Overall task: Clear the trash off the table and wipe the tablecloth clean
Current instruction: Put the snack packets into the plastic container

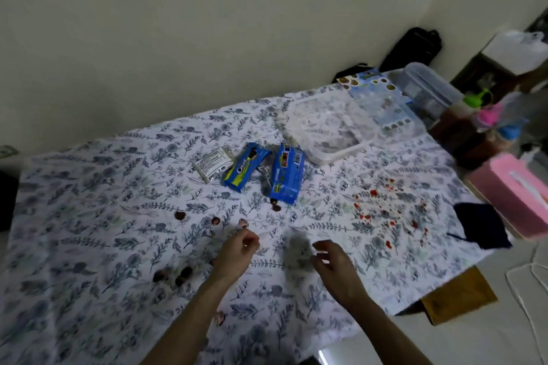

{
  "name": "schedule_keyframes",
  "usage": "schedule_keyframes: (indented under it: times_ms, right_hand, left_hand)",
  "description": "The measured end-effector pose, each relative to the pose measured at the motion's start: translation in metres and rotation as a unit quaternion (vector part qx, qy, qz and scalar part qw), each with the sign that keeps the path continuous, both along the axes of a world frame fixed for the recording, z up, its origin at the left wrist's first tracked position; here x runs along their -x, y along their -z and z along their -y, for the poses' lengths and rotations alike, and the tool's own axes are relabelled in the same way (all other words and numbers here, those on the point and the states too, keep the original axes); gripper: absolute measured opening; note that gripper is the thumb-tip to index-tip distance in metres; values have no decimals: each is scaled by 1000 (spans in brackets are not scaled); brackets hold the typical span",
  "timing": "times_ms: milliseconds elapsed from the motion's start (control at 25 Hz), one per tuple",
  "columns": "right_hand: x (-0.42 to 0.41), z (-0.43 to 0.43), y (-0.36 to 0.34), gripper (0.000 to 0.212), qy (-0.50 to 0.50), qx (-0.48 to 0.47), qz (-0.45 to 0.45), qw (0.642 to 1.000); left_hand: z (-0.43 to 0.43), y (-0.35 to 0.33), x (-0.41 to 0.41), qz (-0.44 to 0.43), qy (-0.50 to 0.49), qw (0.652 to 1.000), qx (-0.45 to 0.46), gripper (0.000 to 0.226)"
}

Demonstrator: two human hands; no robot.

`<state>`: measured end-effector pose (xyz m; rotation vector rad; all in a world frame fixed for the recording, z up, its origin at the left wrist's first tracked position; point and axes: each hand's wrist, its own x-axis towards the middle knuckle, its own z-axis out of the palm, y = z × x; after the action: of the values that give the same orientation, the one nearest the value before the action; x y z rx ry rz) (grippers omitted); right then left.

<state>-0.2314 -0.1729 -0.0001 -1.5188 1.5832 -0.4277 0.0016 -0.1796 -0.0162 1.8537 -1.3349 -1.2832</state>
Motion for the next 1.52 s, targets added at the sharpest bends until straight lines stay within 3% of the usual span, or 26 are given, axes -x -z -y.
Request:
schedule_keyframes:
  times_ms: [240,480,720,840,920,1360,1520]
  right_hand:
    - [-32,84,10,35,-25,57,-15,998]
    - [-48,146,22,69,-17,67,-19,997]
    - [-67,179,33,104,-33,45,-36,998]
    - [-71,183,39,105,-65,51,-25,996]
    - [-66,179,41,100,-94,46,-40,994]
    - [-51,169,38,99,-164,63,-93,980]
    - [-62,165,31,105,-95,38,-95,990]
  left_hand:
    - [20,-9,-8,42,-64,997,1,5]
    - [51,-13,-4,99,-128,987,-11,10]
    - [100,-8,-5,239,-98,966,4,46]
    - [125,-1,-6,255,-57,965,19,72]
    - [135,11,-7,283,-5,959,7,77]
    - [135,23,-10,381,-23,924,14,47]
    - [136,27,-10,342,-9,939,21,48]
